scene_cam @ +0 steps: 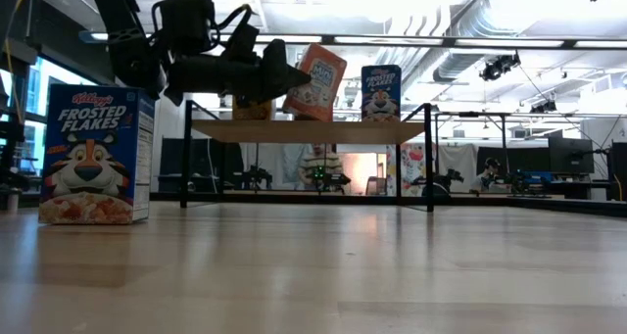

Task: Stack cereal on shelf
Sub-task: Put the orange cereal box on the shelf aligned with the other orange cereal boxes

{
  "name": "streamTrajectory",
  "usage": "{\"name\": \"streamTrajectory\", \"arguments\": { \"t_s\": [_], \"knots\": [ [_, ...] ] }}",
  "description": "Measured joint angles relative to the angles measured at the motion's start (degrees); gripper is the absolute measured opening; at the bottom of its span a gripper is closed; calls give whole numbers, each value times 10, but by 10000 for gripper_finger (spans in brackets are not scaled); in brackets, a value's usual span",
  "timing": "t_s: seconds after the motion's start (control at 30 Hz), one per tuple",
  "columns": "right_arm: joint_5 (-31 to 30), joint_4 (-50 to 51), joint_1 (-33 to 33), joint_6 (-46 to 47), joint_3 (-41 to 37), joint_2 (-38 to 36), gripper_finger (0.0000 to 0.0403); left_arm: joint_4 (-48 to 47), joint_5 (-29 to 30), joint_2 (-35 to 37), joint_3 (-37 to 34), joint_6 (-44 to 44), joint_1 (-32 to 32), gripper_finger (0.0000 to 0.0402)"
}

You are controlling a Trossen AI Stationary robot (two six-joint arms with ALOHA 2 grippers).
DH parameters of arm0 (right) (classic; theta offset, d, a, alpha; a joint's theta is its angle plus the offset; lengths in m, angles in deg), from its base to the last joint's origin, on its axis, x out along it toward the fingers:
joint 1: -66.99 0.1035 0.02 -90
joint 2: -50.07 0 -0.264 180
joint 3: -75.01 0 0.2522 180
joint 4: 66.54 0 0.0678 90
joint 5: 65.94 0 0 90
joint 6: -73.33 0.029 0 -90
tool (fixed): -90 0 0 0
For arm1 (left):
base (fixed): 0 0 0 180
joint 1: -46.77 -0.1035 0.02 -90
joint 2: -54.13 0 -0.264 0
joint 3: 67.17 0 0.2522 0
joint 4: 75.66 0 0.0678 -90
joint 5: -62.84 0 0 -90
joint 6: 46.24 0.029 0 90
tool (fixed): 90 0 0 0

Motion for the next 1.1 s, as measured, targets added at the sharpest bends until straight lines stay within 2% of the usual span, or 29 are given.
{"name": "streamTrajectory", "arguments": {
  "t_s": [0.43, 1.1],
  "knots": [
    [0, 0, 0, 0, 0, 0, 243, -11, -1, 0, 0, -10, 0, 195],
    [1, 0, 0, 0, 0, 0, 243, -30, -9, 2, 0, -15, -4, 249]
  ]
}}
